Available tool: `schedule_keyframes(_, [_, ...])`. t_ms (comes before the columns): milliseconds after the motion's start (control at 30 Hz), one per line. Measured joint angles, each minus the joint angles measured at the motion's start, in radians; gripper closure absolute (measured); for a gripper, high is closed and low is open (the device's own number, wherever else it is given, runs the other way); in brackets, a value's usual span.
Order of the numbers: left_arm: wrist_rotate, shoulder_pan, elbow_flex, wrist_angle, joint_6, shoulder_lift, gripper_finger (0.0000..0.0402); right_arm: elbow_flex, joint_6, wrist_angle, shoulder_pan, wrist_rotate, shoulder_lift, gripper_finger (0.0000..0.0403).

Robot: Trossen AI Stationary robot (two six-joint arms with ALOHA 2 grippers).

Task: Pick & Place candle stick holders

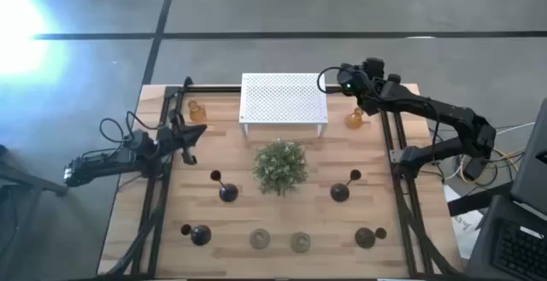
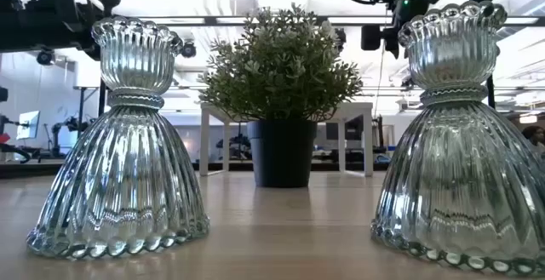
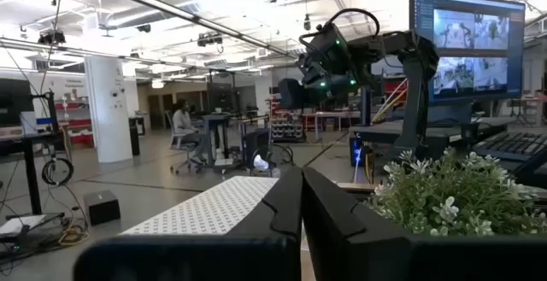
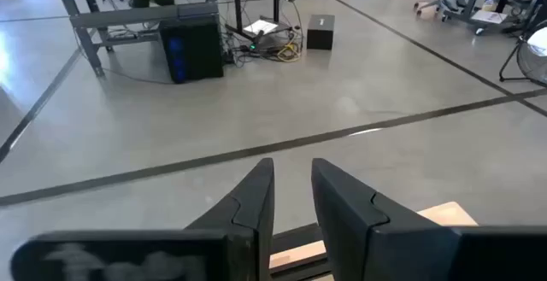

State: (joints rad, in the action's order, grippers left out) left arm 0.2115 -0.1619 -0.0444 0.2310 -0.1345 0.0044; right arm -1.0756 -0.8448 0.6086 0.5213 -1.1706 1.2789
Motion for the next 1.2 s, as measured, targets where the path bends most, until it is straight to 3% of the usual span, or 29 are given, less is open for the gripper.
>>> schedule_keyframes(367, [0.0,0.0,0.0,0.0,0.0,0.0,0.0388,0.0,0.0,0.0,0.0,0.0,0.0,0.0312])
schedule_keyframes(933, [0.0,0.0,0.0,0.0,0.0,0.0,0.0388,0.0,0.0,0.0,0.0,0.0,0.0,0.0339])
schedule_keyframes(1200, [0.0,0.0,0.0,0.0,0.0,0.0,0.0388,0.0,0.0,0.0,0.0,0.0,0.0,0.0331])
